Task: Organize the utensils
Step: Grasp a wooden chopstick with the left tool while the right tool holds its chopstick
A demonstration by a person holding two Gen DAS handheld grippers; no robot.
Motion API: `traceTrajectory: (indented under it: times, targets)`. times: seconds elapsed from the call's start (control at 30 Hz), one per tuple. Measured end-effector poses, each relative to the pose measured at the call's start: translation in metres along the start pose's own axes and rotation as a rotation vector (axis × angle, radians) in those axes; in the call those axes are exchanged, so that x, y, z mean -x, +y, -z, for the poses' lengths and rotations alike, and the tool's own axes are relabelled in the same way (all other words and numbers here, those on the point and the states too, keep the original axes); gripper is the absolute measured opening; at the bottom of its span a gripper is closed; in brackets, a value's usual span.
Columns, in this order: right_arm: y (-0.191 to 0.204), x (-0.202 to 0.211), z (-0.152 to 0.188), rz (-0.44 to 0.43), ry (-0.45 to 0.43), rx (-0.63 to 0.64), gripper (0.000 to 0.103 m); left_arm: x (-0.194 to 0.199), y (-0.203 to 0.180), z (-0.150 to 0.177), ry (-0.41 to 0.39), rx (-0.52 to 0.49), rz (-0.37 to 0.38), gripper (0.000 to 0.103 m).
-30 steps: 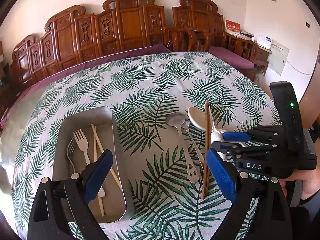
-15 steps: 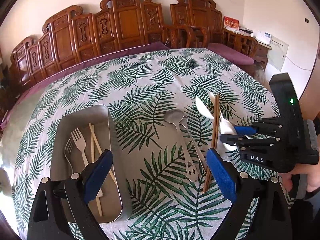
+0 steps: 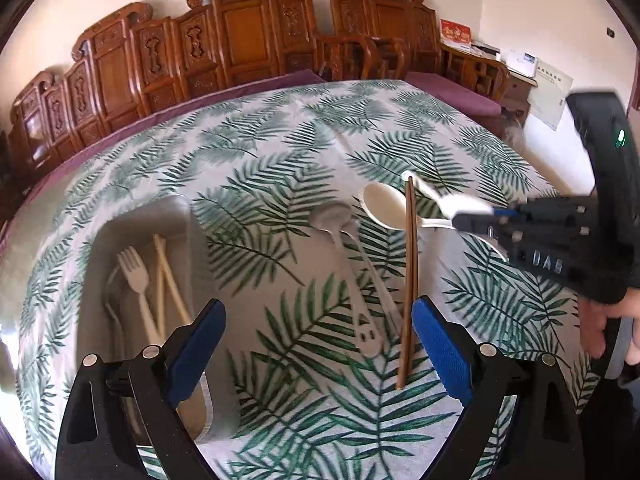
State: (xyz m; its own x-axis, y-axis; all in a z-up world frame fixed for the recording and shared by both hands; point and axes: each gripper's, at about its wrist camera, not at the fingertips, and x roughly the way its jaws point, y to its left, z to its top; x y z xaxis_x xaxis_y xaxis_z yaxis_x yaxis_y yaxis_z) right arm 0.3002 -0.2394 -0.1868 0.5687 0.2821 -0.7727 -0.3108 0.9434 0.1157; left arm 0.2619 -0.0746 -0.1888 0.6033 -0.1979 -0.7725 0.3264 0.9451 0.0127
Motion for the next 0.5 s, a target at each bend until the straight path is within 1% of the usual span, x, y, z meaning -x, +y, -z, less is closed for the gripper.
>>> traceTrajectory:
  times: [0.07,0.1,0.17,0.2,0.27,0.33,0.37,0.43,0.5]
  targets:
    - [-0.006,0.006,-0.002,0.008,-0.020,-0.002,0.007,-0.007,-0.004,0.001,0.030,-0.006,0.024,0.070]
    - [-0.008,0.007,-0.003,0.010,-0.024,-0.001,0.007,-0.013,-0.007,0.003,0.052,-0.005,0.049,0.066]
    - [-0.013,0.010,-0.004,0.009,-0.030,-0.005,0.007,-0.023,-0.012,0.007,0.093,-0.009,0.086,0.052]
    - [-0.015,0.011,-0.005,0.014,-0.035,-0.006,0.007,-0.027,-0.016,0.009,0.110,-0.013,0.105,0.049]
    - [-0.018,0.013,-0.005,0.024,-0.045,-0.005,0.007,-0.032,-0.022,0.013,0.128,-0.031,0.116,0.038]
    - [-0.020,0.014,-0.006,0.026,-0.053,-0.004,0.007,-0.036,-0.028,0.017,0.145,-0.057,0.115,0.030]
    - [-0.020,0.015,-0.006,0.023,-0.057,-0.003,0.007,-0.038,-0.030,0.019,0.155,-0.065,0.120,0.029]
    - [-0.018,0.016,-0.006,0.025,-0.061,0.006,0.007,-0.040,-0.032,0.022,0.170,-0.078,0.126,0.027]
    - [-0.017,0.017,-0.005,0.024,-0.063,0.011,0.007,-0.040,-0.034,0.024,0.169,-0.093,0.118,0.027]
